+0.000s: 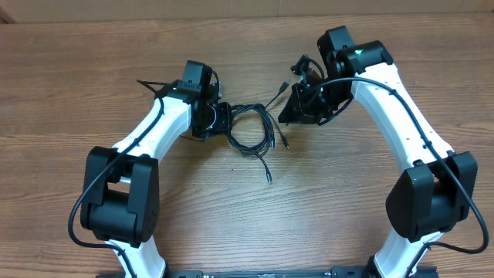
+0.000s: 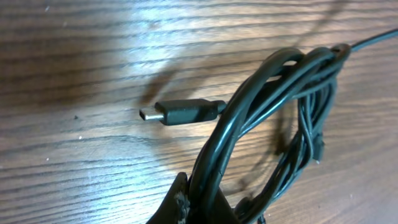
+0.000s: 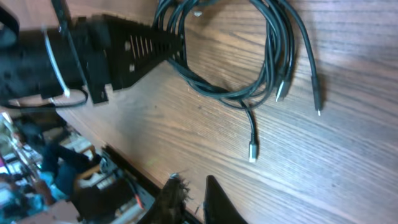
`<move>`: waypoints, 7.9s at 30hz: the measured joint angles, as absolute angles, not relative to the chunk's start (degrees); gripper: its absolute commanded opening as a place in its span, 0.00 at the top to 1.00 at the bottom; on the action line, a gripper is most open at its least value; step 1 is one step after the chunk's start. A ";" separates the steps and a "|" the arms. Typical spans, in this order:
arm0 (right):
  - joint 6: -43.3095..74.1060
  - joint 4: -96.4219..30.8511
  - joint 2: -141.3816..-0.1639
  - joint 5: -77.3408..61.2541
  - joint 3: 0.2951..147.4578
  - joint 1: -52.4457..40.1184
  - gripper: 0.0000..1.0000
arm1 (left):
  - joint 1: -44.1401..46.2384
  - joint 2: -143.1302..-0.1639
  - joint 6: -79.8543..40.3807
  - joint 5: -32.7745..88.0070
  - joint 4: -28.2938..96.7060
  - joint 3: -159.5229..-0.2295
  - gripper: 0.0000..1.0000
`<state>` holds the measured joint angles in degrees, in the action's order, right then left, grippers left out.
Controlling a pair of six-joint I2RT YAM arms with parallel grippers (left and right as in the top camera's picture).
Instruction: Untangle cables
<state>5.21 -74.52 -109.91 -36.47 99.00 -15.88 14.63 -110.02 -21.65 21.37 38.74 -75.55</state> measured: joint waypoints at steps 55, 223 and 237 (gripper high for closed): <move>46.37 -51.03 -117.78 -18.61 98.45 -22.17 0.75 | 14.66 -110.00 -38.83 47.33 45.45 -86.63 0.96; 50.78 -49.21 -107.85 -23.79 95.31 -15.53 0.51 | 16.19 -126.15 -10.35 45.47 64.95 -122.41 0.96; 54.41 -44.16 -113.16 -27.53 93.23 -16.88 0.70 | 16.88 -126.15 -12.97 42.37 64.66 -122.39 0.96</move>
<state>54.41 -44.16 -113.16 -27.53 93.23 -16.88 16.88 -126.15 -12.97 42.37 64.66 -122.39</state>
